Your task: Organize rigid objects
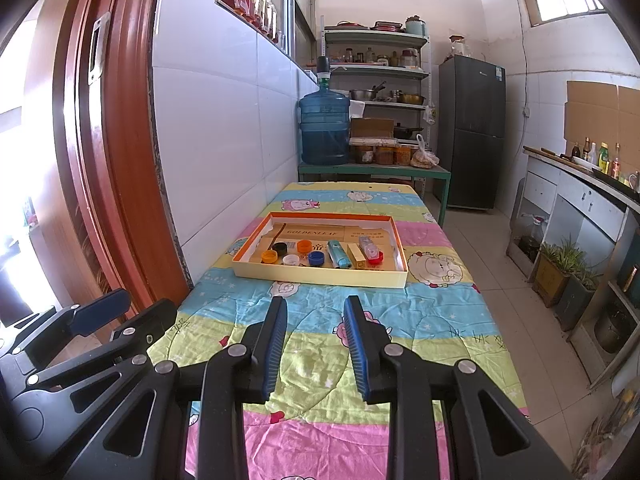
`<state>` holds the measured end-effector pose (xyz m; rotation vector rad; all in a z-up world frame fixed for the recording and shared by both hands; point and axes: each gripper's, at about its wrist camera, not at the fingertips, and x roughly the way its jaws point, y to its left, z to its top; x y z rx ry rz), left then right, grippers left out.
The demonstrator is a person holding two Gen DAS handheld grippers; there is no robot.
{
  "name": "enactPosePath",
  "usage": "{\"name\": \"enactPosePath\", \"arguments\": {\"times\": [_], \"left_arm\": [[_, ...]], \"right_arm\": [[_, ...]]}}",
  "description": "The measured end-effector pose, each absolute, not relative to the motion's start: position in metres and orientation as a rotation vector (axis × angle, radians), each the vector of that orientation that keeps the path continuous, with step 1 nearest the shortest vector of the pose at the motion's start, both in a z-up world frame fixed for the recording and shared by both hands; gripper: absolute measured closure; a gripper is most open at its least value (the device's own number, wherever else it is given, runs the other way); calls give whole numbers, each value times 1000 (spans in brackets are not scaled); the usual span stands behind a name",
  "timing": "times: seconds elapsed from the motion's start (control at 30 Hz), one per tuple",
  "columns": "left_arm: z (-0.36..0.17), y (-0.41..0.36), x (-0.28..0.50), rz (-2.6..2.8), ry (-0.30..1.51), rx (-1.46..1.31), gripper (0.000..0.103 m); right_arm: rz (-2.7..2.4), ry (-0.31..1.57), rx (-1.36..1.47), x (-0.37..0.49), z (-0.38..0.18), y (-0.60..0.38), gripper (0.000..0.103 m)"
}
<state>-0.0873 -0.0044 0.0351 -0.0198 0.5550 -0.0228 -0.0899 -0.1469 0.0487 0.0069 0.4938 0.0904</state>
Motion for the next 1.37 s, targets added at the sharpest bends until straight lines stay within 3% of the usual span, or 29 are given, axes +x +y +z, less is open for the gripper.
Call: {"name": "enactPosePath", "arguments": {"times": [1.37], "left_arm": [[27,-3,-89,-10,560,-12,58]], "right_arm": [[95,503,10,-90,45,-143,74]]}}
